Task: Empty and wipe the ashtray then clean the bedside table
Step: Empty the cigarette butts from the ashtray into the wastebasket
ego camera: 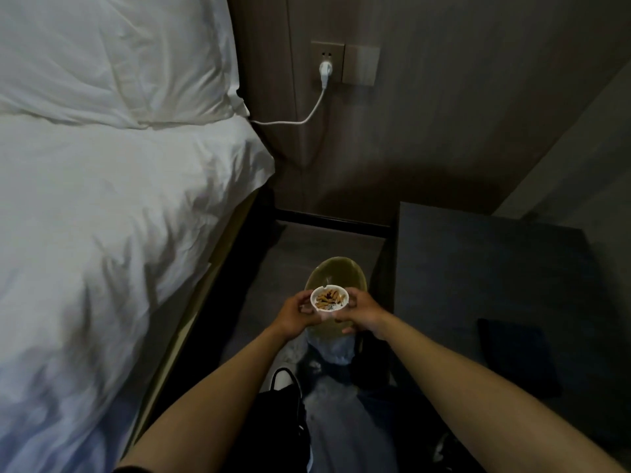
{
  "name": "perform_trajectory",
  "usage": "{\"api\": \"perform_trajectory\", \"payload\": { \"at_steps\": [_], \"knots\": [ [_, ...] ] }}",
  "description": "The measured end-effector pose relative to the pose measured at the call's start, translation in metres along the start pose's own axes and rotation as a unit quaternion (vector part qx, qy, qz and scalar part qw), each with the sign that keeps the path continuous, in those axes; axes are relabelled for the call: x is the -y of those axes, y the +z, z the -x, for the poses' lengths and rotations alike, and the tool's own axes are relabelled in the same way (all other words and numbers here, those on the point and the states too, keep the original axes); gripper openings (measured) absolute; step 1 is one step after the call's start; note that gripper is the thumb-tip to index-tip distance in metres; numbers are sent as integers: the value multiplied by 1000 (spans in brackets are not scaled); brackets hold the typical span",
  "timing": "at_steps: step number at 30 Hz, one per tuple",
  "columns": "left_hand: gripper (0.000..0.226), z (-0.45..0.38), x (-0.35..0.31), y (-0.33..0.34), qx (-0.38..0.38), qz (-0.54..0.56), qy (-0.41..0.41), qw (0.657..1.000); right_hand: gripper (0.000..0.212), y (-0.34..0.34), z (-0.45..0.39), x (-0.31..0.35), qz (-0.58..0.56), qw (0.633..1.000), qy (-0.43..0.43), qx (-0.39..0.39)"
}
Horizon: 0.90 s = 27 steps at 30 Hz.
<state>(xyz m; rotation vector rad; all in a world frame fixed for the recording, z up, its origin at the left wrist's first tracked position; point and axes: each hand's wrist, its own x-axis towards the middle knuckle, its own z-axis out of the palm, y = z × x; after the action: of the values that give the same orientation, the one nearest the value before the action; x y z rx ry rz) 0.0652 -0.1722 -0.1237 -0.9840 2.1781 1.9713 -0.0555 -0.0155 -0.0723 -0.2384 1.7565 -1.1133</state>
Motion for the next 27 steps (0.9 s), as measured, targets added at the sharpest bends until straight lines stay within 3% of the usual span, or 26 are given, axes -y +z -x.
{"api": "perform_trajectory", "payload": {
  "at_steps": [5,12,27],
  "knots": [
    [60,-11,17,9,1,21,-38,999,32,7,-17,-18,-87,995,56,-13],
    [60,-31,44,18,16,33,-66,997,37,18,-39,-40,-121,987,101,-42],
    [37,-57,75,38,37,53,-140,988,50,34,-80,-75,-237,946,189,-115]
  ]
}}
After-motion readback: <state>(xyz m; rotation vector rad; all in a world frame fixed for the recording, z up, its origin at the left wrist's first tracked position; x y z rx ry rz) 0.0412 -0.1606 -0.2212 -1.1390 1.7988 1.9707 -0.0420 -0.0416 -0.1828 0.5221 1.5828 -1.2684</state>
